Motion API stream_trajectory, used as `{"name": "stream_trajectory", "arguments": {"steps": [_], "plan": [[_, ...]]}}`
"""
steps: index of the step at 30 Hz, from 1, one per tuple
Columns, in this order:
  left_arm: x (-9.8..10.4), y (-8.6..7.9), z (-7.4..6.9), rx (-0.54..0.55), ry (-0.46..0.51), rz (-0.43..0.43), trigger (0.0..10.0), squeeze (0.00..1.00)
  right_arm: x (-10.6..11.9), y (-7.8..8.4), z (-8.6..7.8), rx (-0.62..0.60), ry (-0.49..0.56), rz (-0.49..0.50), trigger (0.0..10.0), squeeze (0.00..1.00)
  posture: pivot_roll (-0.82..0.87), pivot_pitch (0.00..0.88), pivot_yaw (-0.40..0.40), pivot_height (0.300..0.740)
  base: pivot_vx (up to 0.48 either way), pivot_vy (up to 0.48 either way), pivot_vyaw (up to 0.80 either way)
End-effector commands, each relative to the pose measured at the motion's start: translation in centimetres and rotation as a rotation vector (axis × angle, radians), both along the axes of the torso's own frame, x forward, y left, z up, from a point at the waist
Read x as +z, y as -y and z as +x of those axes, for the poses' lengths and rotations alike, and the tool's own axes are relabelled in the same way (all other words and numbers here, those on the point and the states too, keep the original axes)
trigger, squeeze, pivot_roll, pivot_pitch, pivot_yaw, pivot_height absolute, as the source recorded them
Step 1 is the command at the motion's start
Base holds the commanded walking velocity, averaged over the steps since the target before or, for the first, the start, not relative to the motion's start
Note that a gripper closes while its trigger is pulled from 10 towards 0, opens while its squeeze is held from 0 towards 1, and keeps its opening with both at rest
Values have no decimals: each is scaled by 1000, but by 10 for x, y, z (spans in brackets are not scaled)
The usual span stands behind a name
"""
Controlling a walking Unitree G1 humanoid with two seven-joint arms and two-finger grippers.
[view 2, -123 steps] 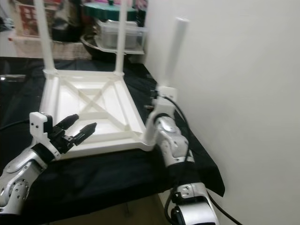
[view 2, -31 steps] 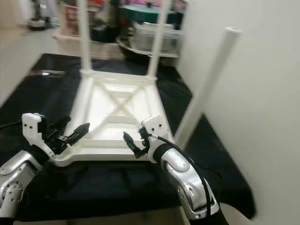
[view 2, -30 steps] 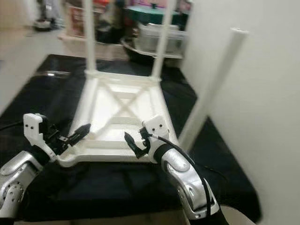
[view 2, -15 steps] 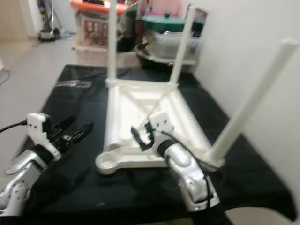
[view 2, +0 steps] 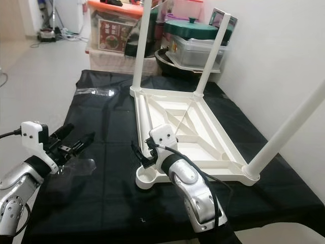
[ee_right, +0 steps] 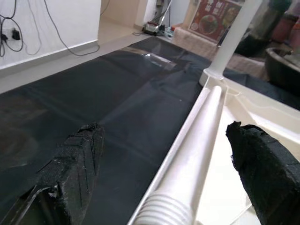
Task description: Building children table
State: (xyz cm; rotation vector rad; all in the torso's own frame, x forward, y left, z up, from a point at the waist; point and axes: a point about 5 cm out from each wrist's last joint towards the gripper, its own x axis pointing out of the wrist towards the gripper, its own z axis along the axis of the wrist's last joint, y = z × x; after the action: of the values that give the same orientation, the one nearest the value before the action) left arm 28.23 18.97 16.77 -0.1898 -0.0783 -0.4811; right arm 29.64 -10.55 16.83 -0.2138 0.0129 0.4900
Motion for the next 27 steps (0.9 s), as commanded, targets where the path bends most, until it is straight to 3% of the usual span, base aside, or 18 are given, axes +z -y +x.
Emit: {"name": "stream_trajectory", "arguments": {"steps": [1,6,12,16,22,27], "plan": [[1,5,2,-11,8,16,10000,0,-3,1,2,-4,5,-33,10000,0,109,0,-155,740,0,0,431],[1,5,2,-11,8,19,10000,0,-6,1,3,0,4,-58,10000,0,109,0,-155,740,0,0,653],[0,7,3,-14,8,19,10000,0,-16,5,0,70,-53,-136,10000,0,108,0,-156,740,0,0,0],[0,8,3,-18,8,17,10000,0,-21,17,-2,177,-74,-251,10000,0,104,0,-159,740,0,0,0],[0,10,4,-20,9,15,10000,0,-25,40,4,233,-103,-398,10000,0,100,0,-166,740,0,0,0],[0,10,5,-17,13,14,10000,0,-26,35,9,245,-100,-404,10000,0,104,0,-171,740,0,0,0]]}}
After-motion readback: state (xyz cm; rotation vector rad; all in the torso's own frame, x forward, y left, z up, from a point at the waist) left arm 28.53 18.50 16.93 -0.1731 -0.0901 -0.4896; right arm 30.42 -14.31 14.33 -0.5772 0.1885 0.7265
